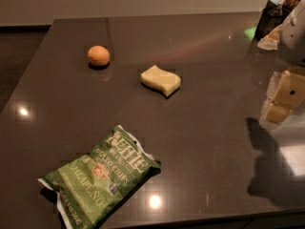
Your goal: Move orange near green jalapeno chip bag
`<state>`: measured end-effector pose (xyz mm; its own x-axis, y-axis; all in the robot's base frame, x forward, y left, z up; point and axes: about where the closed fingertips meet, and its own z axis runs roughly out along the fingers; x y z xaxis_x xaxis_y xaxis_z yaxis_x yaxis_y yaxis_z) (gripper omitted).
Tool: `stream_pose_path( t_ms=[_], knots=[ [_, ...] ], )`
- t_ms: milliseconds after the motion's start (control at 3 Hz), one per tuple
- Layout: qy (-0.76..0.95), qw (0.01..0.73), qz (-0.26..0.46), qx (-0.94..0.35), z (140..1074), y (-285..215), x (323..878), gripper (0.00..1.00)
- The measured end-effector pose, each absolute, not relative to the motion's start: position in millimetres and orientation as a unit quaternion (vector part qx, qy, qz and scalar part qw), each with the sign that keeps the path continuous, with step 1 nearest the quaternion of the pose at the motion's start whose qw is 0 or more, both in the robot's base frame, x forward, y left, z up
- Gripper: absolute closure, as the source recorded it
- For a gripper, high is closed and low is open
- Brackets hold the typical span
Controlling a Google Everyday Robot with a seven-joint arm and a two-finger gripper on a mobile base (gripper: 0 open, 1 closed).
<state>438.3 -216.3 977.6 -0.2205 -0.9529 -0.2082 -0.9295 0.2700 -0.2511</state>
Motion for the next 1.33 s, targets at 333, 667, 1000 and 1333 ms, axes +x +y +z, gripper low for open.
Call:
stream_pose_path(
  t_ms=[333, 667, 1000, 1333],
  knots=[
    [0.78, 0.161, -0.036, -0.603, 977.7, -216.3, 438.3, 0.0],
    [0.779, 0.17, -0.028, -0.603, 980.0, -212.9, 444.7, 0.0],
    [0.774, 0.185, -0.012, -0.606, 981.5, -203.7, 462.0, 0.0],
    [0.763, 0.217, 0.021, -0.609, 983.4, -174.8, 516.5, 0.0]
  ],
)
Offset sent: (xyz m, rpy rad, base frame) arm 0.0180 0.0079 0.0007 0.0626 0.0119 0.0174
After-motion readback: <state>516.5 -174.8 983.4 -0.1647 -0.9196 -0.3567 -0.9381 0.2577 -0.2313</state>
